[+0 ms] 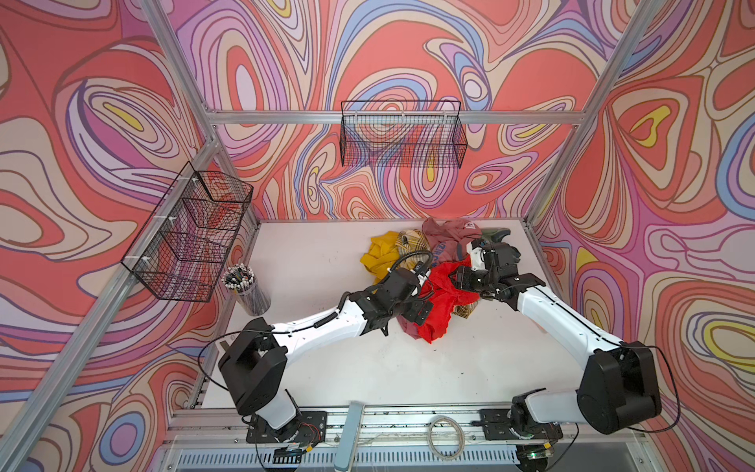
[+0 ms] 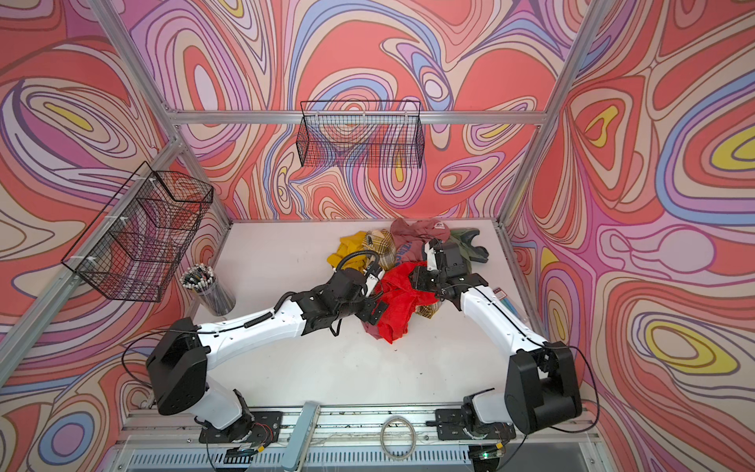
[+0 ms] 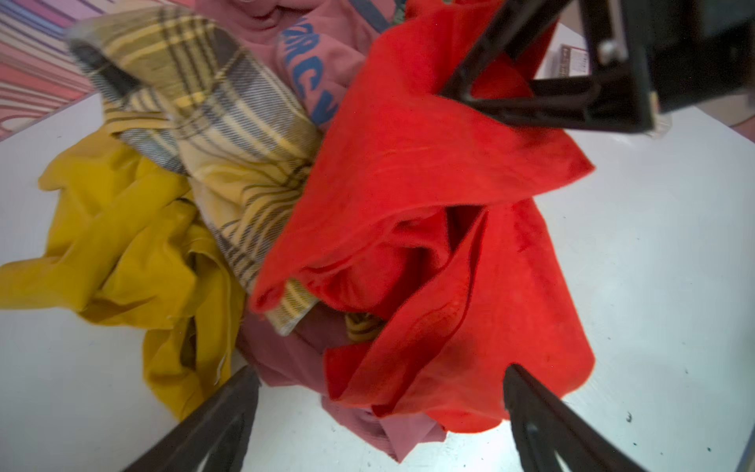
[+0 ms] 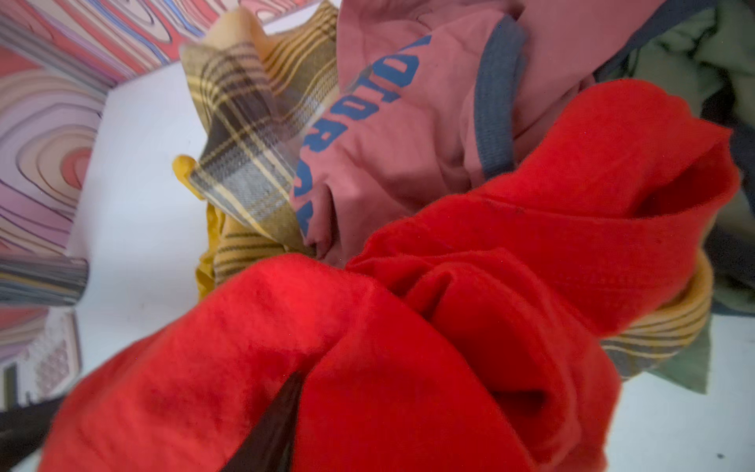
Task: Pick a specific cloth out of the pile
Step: 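Lower the red shirt with the right gripper while the left gripper grasps it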
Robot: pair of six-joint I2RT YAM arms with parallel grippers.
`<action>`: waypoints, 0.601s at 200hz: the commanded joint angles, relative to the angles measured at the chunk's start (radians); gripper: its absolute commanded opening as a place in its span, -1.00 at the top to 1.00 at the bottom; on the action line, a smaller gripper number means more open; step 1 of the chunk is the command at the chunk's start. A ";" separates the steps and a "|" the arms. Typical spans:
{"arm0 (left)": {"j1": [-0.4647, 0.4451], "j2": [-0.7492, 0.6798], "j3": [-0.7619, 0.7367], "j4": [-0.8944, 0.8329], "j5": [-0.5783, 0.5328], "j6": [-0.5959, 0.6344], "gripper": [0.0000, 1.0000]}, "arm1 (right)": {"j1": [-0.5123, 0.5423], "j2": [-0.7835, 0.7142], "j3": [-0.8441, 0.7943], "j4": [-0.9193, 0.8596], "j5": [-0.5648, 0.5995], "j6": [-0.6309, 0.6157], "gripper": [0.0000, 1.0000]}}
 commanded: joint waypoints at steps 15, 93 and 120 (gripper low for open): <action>-0.004 0.056 0.054 -0.033 0.079 0.017 -0.87 | 0.003 -0.013 0.045 0.025 0.003 0.018 -0.44; -0.006 0.174 0.217 -0.091 0.036 -0.010 -0.08 | -0.062 -0.089 -0.004 0.043 0.011 0.020 -0.84; -0.006 0.170 0.251 -0.134 0.071 -0.006 0.71 | -0.117 -0.106 -0.030 0.067 -0.020 0.041 -0.95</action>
